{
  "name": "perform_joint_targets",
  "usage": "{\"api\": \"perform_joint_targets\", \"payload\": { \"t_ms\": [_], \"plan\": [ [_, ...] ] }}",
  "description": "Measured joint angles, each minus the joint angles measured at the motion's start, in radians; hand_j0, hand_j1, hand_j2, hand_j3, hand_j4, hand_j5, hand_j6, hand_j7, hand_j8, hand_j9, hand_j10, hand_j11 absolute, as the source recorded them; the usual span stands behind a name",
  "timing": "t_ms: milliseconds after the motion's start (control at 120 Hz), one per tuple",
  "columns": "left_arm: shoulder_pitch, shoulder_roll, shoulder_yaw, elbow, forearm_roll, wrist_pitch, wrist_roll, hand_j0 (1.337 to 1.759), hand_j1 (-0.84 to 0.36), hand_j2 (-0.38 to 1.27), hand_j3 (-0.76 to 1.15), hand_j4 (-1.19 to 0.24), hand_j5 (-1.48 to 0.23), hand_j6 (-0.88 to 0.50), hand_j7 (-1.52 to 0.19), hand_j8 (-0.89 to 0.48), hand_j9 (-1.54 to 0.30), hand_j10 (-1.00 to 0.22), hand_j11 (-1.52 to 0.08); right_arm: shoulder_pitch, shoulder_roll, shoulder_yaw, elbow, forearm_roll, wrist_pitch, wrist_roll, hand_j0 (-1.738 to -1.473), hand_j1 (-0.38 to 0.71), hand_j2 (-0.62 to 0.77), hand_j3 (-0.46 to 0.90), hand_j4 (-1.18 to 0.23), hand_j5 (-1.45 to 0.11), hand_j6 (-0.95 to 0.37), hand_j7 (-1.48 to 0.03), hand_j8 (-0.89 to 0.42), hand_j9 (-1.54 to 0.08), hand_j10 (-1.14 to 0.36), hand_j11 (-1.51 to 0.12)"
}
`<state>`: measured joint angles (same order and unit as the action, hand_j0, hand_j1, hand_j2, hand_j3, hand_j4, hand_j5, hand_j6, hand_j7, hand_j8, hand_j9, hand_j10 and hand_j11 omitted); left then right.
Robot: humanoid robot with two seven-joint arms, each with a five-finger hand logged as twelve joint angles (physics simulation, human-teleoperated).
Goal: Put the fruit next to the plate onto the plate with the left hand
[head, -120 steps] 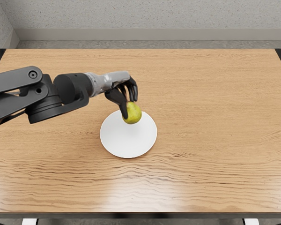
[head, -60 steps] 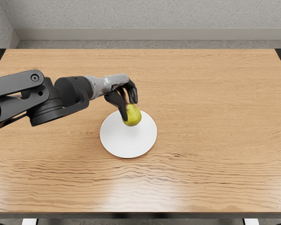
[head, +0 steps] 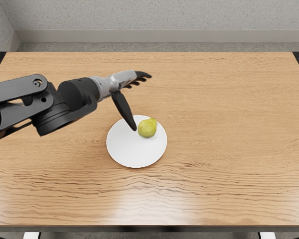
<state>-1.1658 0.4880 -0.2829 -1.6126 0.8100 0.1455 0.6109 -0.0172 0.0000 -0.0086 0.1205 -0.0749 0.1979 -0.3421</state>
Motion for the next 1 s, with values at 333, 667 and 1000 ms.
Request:
{"api": "perform_joint_targets", "payload": {
  "t_ms": [333,667,1000],
  "plan": [
    [0.086,0.202,-0.201,-0.067,-0.405,-0.191,0.0,1.658,0.3,0.02,0.0,-0.04,-0.05,-0.04,-0.05,-0.04,-0.05,-0.04,-0.05,0.0,0.0,0.001,0.001,0.0,0.001,0.0,-1.658,-0.35,0.0,0.0,0.0,0.0,0.0,0.0,0.0,0.0,0.0,0.0],
    [0.129,0.389,-0.314,-0.072,-1.002,-0.569,0.0,1.658,0.31,0.01,0.0,-0.03,-0.04,-0.03,-0.04,-0.03,-0.04,-0.03,-0.04,0.0,0.0,0.001,0.003,0.0,0.004,0.0,-1.658,-0.35,0.0,0.0,0.0,0.0,0.0,0.0,0.0,0.0,0.0,0.0],
    [0.29,0.452,-0.32,-0.05,-1.31,-0.748,0.0,1.658,0.32,0.01,0.0,-0.03,-0.04,-0.03,-0.04,-0.03,-0.04,-0.03,-0.04,0.0,0.0,0.0,0.005,0.0,0.007,0.0,-1.658,-0.35,0.0,0.0,0.0,0.0,0.0,0.0,0.0,0.0,0.0,0.0]
  ]
}}
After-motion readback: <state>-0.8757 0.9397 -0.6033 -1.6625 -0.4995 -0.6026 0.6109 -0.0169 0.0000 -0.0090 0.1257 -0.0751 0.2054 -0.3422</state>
